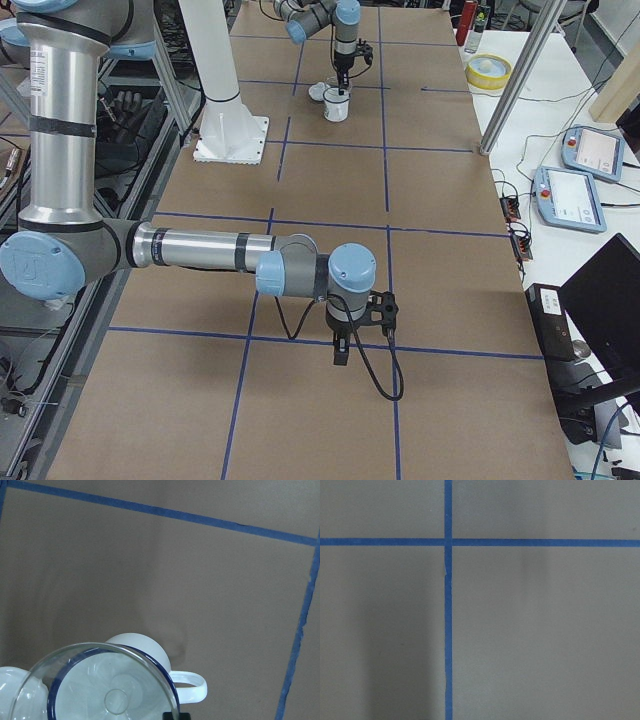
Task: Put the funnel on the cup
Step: 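Open the left gripper to release the funnel in the mug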
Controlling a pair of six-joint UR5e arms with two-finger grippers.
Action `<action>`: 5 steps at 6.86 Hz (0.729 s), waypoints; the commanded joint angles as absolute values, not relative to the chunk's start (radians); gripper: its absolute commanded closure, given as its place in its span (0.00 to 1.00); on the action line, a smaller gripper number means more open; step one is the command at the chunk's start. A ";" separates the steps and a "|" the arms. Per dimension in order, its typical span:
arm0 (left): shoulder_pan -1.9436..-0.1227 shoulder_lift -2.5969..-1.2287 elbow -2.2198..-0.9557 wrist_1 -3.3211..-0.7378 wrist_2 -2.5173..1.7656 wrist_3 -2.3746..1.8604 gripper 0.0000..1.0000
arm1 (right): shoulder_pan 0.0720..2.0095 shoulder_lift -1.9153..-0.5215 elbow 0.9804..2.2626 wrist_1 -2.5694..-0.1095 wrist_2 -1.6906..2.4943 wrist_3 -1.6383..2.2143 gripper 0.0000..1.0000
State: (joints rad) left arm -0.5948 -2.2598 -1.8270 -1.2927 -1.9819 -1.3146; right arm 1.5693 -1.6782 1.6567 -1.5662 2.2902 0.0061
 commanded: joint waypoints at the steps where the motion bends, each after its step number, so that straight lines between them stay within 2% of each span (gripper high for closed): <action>1: -0.594 -2.258 -1.825 -1.295 -1.982 -1.313 0.88 | 1.569 -1.678 1.657 -1.566 2.290 0.006 0.00; 2: -0.592 -2.252 -1.816 -1.307 -1.982 -1.315 0.58 | 1.569 -1.678 1.657 -1.566 2.290 0.006 0.00; 4: -0.592 -2.240 -1.816 -1.316 -1.982 -1.315 0.57 | 1.569 -1.678 1.657 -1.566 2.290 0.006 0.00; 5: -0.592 -2.241 -1.819 -1.315 -1.982 -1.312 0.49 | 1.569 -1.678 1.657 -1.566 2.290 0.006 0.00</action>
State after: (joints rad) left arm -0.5922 -2.2423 -1.8175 -1.3141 -1.9819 -1.3139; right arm 1.5693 -1.6782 1.6567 -1.5662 2.2902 0.0061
